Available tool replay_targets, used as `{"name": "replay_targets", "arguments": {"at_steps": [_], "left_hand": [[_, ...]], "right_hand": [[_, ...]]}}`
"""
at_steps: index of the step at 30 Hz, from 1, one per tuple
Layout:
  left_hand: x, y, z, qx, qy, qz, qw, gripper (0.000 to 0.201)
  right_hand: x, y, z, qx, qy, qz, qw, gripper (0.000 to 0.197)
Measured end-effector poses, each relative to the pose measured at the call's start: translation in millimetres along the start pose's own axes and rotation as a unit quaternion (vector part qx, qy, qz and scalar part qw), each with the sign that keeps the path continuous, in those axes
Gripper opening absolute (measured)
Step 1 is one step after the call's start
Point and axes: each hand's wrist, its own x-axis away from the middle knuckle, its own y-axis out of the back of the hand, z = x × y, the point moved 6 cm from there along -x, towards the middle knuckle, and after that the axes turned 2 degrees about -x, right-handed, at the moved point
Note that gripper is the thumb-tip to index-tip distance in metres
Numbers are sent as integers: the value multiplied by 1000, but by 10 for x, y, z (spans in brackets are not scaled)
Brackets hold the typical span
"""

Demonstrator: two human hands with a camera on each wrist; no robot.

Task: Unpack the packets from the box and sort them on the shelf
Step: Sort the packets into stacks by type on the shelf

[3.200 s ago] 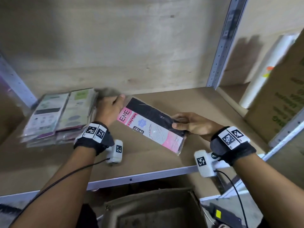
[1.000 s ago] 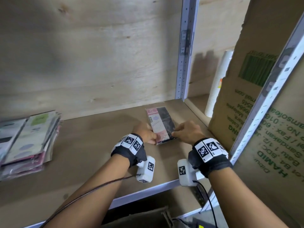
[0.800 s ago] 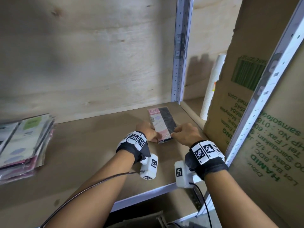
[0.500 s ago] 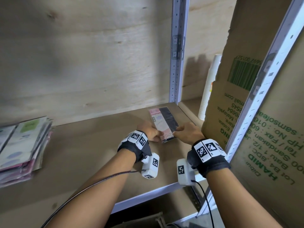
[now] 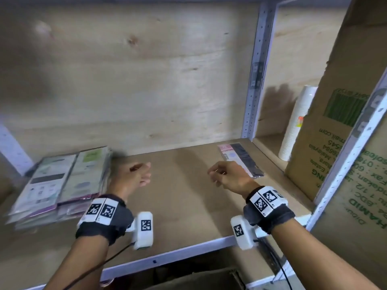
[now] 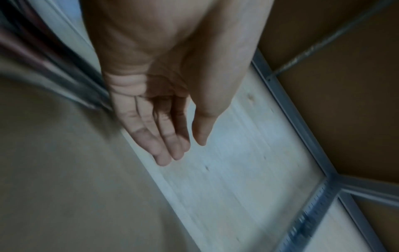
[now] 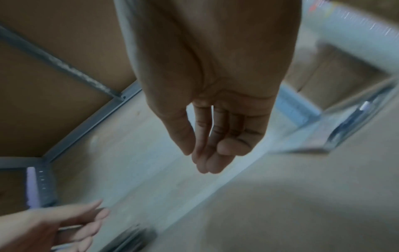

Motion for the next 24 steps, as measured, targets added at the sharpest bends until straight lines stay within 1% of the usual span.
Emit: {"name": "replay_targets", "arguments": {"at_steps": [4,8,10,12,14,16,18,21,24], "left_hand": [[63,861,121,1,-18,-66,998,19],[130,1463,242,41,-13,-92,995,26],[153,1726,293,52,-5,-113,992,30],[170,1956,308,55,-14,-148,987,32],[197,2149,314,50,-23,-182,982,32],[231,2256,347,38,-16,-199,979,32],[266,2331,405,25,-6,-203,979,31],[281,2366,446,0,-2,-191,982,28],[275,2382,418,-15,-6,-194,981,26]], "right_hand": [[-95,-671,261,-61,-1,74,995,15],[-277,-1523,721,-62,16,139,988,16],[-367,-1946,992,-69,23,172,982,12],[-463,-2303,1227,-75,23,182,980,16],[-558,-2592,1417,-85,15,173,981,22],[-649,-2757,1530,-96,1,147,984,30],[-733,-2896,1595,-87,-4,138,987,35],[-805,-3025,1573,-57,-12,160,985,34],[-836,-3016,1475,-33,-19,175,984,29]]}}
